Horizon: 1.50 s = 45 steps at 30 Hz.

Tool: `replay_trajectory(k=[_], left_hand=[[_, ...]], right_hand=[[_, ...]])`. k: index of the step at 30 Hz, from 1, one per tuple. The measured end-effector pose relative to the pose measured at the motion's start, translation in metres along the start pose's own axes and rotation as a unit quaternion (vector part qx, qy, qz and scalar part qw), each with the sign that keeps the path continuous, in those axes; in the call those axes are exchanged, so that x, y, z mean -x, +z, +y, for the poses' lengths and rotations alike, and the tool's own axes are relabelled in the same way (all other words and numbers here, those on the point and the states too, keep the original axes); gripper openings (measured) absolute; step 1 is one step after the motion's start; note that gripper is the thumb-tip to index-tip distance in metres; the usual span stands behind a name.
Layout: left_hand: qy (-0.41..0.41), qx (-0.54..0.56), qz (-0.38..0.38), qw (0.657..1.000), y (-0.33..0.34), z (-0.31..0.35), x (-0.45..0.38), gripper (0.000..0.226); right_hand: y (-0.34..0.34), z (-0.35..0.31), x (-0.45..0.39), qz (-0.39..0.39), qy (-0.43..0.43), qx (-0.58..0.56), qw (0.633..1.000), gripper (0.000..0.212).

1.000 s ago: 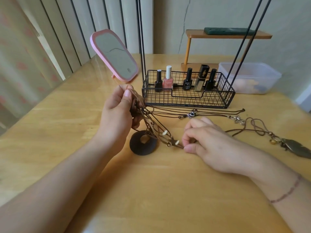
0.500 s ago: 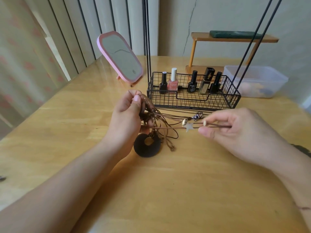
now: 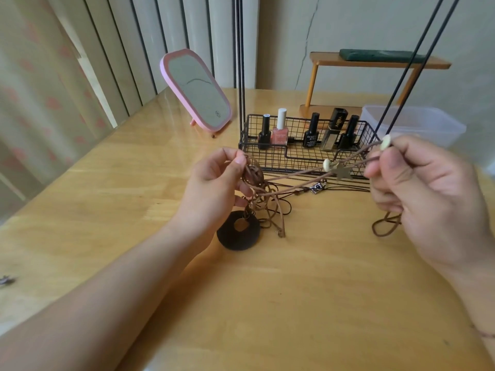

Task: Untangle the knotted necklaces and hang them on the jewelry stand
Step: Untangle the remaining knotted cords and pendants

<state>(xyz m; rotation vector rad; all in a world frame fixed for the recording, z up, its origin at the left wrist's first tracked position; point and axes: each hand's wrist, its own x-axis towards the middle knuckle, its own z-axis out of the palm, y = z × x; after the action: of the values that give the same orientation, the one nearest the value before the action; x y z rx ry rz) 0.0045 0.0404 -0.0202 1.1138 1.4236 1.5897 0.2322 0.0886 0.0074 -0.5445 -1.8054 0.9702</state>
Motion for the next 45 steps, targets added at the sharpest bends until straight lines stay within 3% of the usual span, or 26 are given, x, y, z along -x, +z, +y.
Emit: replay_trajectory(k=[4,6,8,13,17,18,21,24,28,37,42,45], left_hand=[[-0.001,0.038,-0.022,0.999,-0.001,-0.001,0.0,0.018],[0.006,0.054,-0.033,0.998,-0.001,-0.001,0.0,0.018],[0.016,0.071,-0.045,0.996,-0.002,-0.002,-0.001,0.02],[0.031,0.131,-0.07,0.989,-0.002,-0.001,-0.002,0.026],[0.017,0.194,-0.096,0.976,0.0,0.003,0.0,0.028],[0.012,0.211,-0.106,0.972,0.0,0.004,0.001,0.029],[0.004,0.245,-0.133,0.96,0.0,0.005,0.001,0.029],[-0.004,0.267,-0.162,0.95,0.002,0.004,0.002,0.026],[-0.014,0.28,-0.203,0.938,0.002,0.002,0.003,0.022],[-0.03,0.292,-0.221,0.93,-0.001,0.002,0.002,0.024],[-0.024,0.279,-0.234,0.931,-0.002,0.001,0.002,0.024],[-0.023,0.276,-0.226,0.934,-0.002,0.001,0.002,0.023]], right_hand=[[-0.002,-0.001,0.0,-0.021,0.002,0.009,1.0,0.049],[-0.004,0.002,0.0,-0.042,0.02,0.057,0.997,0.061],[-0.004,0.005,0.0,-0.065,0.034,0.148,0.986,0.057],[0.001,0.008,0.003,-0.125,0.094,0.314,0.937,0.051],[0.002,0.011,0.005,-0.184,0.141,0.476,0.848,0.044],[0.004,0.011,0.007,-0.165,0.12,0.491,0.847,0.04],[0.022,0.013,0.011,-0.06,-0.02,0.375,0.925,0.024],[0.045,0.014,0.018,-0.034,-0.019,0.269,0.963,0.022],[0.054,0.02,0.02,-0.062,0.053,0.215,0.973,0.007],[0.041,0.012,0.011,-0.036,0.119,-0.059,0.991,0.02],[0.044,0.015,0.013,-0.046,0.179,-0.041,0.982,0.018],[0.042,0.012,0.011,-0.003,0.117,-0.011,0.993,0.019]])
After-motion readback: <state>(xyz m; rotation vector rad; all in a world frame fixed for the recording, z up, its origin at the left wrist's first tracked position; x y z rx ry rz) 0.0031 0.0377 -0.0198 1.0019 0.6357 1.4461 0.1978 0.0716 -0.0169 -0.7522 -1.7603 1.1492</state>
